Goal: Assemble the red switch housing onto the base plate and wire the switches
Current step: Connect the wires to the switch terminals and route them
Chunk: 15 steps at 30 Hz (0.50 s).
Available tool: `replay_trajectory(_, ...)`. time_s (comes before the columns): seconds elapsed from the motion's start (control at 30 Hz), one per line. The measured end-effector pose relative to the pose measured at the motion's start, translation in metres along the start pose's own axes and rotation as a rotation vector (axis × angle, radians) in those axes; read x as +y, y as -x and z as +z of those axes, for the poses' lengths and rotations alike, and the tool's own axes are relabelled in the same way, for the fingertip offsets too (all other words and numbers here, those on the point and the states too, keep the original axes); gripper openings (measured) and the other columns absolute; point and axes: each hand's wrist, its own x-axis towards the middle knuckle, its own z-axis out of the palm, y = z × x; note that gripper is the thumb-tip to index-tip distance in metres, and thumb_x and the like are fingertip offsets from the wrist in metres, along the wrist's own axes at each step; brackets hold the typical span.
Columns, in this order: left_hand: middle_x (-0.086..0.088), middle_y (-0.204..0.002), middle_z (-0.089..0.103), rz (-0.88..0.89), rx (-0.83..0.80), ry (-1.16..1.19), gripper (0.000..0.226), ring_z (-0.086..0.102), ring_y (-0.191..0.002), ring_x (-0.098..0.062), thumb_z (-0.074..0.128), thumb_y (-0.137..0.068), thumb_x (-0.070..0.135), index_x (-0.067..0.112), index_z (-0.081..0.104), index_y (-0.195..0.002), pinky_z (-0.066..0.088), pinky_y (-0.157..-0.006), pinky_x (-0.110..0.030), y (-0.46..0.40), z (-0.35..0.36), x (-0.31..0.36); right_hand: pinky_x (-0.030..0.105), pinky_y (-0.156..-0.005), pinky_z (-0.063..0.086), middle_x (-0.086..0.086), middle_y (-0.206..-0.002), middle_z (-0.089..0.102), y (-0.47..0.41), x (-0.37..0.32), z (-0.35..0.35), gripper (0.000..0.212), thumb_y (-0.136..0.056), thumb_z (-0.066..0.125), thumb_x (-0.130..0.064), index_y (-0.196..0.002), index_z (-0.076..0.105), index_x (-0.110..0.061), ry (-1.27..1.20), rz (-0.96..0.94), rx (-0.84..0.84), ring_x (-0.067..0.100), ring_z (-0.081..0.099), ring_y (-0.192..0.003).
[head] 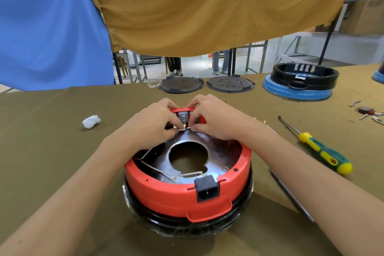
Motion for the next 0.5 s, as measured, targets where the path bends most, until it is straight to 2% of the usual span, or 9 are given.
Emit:
replay_trajectory(0.27, 0.003, -0.139, 0.041, 0.004, -0.002, 0.013, 0.021, 0.048, -0.119, -0.018, 0.061, -0.094, 0.029, 0.040, 0.073, -0.108, 0.044, -0.100, -0.042, 0.001, 0.000, 0.000, 0.043, -0.100, 0.041, -0.002, -0.131, 0.046, -0.004, -0.001, -0.001, 0.010, -0.092, 0.067, -0.032, -0.095, 0.073, -0.025, 0.051, -0.020, -0.027, 0.019, 0.039, -0.116)
replay_trajectory(0.4, 0.003, -0.134, 0.045, 0.016, 0.039, 0.053, 0.018, 0.051, -0.115, -0.017, 0.063, -0.090, 0.024, 0.035, 0.075, -0.099, 0.043, -0.096, -0.035, 0.001, 0.001, -0.001, 0.043, -0.095, 0.043, -0.001, -0.119, 0.050, -0.011, -0.003, -0.002, 0.010, -0.089, 0.071, -0.034, -0.087, 0.073, -0.024, 0.063, -0.042, -0.021, 0.021, 0.044, -0.110)
replay_trajectory(0.5, 0.005, -0.132, 0.047, 0.009, 0.062, 0.068, 0.014, 0.053, -0.110, -0.015, 0.064, -0.089, 0.023, 0.032, 0.073, -0.094, 0.043, -0.092, -0.031, 0.000, 0.002, -0.002, 0.041, -0.093, 0.043, -0.001, -0.115, 0.054, -0.015, -0.002, 0.000, 0.012, -0.087, 0.073, -0.034, -0.089, 0.076, -0.023, 0.054, -0.035, 0.000, 0.020, 0.046, -0.108)
